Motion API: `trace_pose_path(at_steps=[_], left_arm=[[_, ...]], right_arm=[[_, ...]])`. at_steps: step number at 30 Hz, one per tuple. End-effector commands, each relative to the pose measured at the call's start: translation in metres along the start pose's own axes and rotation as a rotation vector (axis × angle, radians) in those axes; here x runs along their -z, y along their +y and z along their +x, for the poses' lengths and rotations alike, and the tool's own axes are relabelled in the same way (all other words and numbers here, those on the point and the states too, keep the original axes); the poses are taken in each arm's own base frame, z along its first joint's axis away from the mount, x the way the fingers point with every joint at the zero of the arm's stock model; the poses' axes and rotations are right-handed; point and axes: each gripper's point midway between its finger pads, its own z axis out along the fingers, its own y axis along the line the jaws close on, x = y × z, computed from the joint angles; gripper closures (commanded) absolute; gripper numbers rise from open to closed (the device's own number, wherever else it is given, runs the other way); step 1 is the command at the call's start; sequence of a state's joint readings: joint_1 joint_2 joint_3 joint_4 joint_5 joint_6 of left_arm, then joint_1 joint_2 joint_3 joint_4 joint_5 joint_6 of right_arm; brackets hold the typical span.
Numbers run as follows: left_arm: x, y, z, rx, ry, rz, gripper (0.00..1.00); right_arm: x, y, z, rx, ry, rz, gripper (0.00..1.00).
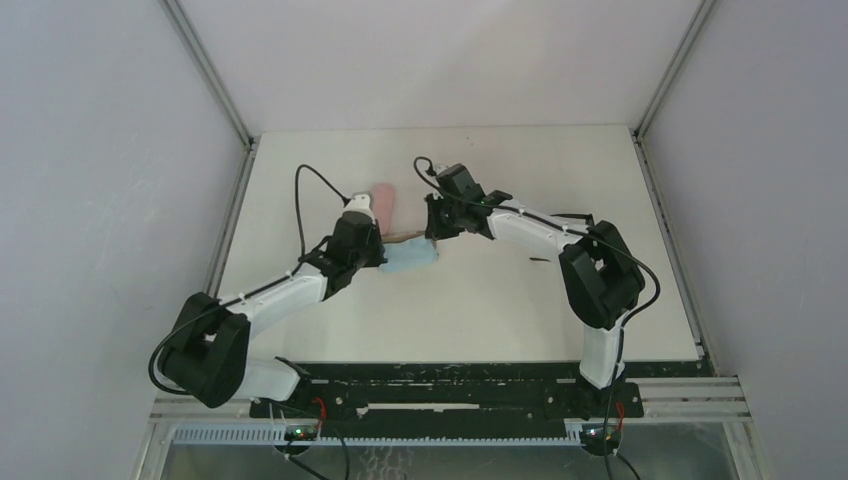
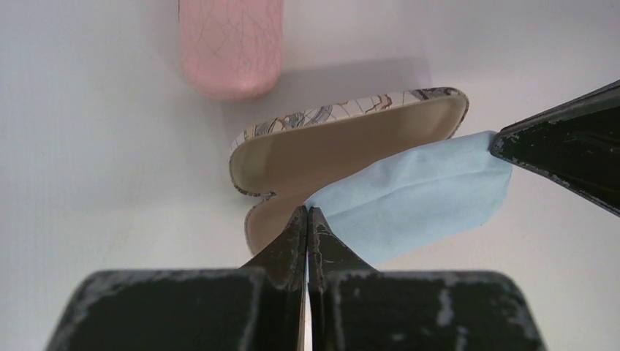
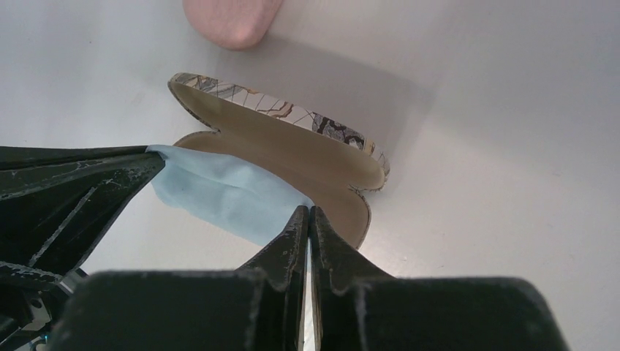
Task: Organize the sunglasses
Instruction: Place the glasses cleaning cloth in the sunglasses case.
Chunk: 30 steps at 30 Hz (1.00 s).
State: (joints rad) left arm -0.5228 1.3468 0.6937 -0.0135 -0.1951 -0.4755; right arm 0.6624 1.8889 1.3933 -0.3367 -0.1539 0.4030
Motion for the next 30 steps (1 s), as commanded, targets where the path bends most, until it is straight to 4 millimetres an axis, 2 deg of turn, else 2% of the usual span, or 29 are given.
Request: trace_pose_path(at_steps=[1,6,16,30], left_arm=[[-0.003,-0.017,-0.037,-0.005,-0.085,0.052,1.00],[-0.010,-0.017,-0.037,0.000,-0.079,0.052,1.00],[-0.019,-0.013,-0.035,0.003,-0.075,0.034,1.00],[-0.024,-0.007,-0.035,-0.020,-0.075,0.013,1.00]], right_arm=[[0.002,0.010,-0.028,0.016,-0.061,-0.032,1.00],[-0.004,0.008,-0.032,0.014,-0.059,-0.025,1.00],[-0.016,-0.003,-0.027,0.002,-0.032,-0.009,1.00],[-0.022,-0.010,-0.024,-0.004,-0.024,0.007,1.00]])
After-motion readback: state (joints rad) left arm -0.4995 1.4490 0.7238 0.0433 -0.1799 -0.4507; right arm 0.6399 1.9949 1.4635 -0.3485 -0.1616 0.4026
